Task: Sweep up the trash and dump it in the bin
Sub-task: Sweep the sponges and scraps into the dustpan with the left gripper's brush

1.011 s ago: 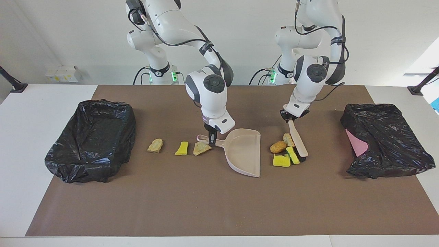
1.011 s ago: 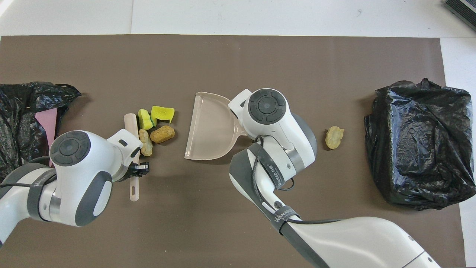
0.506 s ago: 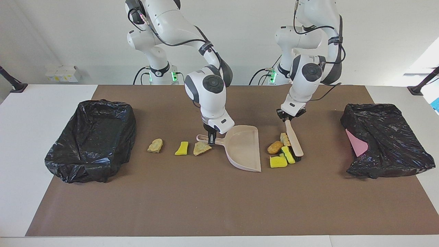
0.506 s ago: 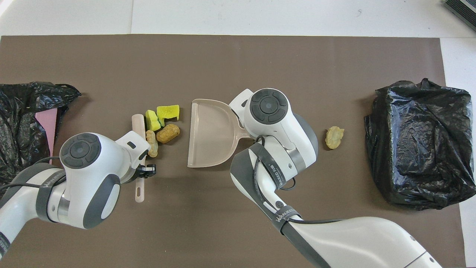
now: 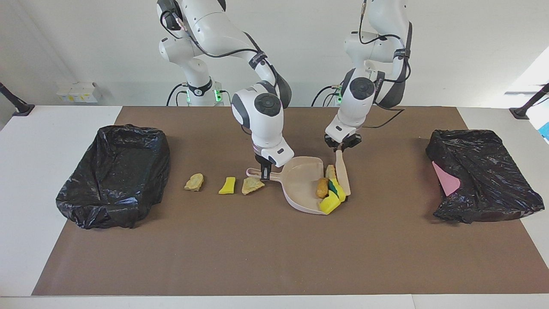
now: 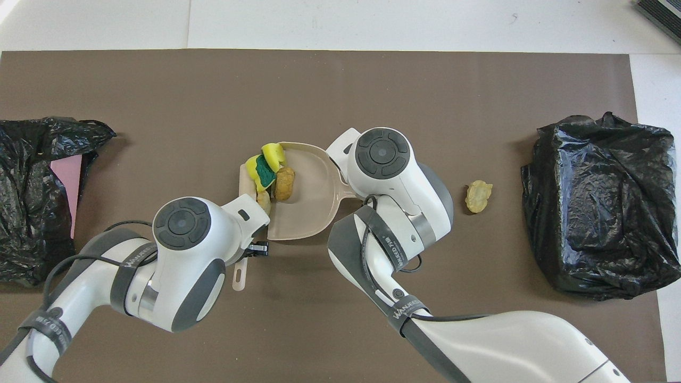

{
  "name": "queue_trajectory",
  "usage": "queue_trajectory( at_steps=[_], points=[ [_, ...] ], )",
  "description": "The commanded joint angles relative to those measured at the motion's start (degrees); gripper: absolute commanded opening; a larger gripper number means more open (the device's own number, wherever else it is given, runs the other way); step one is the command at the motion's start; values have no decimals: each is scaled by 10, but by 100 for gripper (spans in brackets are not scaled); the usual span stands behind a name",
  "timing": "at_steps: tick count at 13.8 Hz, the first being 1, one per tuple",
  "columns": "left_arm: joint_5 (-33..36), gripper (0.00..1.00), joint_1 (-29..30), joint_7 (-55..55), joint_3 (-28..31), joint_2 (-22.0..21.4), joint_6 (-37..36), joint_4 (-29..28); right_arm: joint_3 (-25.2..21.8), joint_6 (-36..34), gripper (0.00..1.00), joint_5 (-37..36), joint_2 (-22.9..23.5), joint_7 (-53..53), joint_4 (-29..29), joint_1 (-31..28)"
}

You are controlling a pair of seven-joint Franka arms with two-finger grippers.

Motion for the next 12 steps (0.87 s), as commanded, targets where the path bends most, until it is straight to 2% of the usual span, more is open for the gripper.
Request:
queue_trajectory(
  at_steps=[1, 5, 7, 10, 12],
  points=[
    [-54, 0, -60, 11, 8, 23, -4, 47, 5, 9, 0, -2, -14, -21, -15, -7],
    [-68, 0, -64, 11, 9, 16, -18, 50, 5, 10, 0, 3, -16, -32, -7, -18],
    [-68, 0, -59, 0, 14, -10, -53, 50, 4, 10, 0, 9, -21, -46, -7, -19],
    [-50, 0, -59, -71, 16, -54, -126, 45, 5, 9, 0, 16, -35, -46, -7, -30],
    [-13, 0, -68, -136, 11, -71, -147, 39, 4, 7, 0, 37, -46, -67, -8, -38]
  ],
)
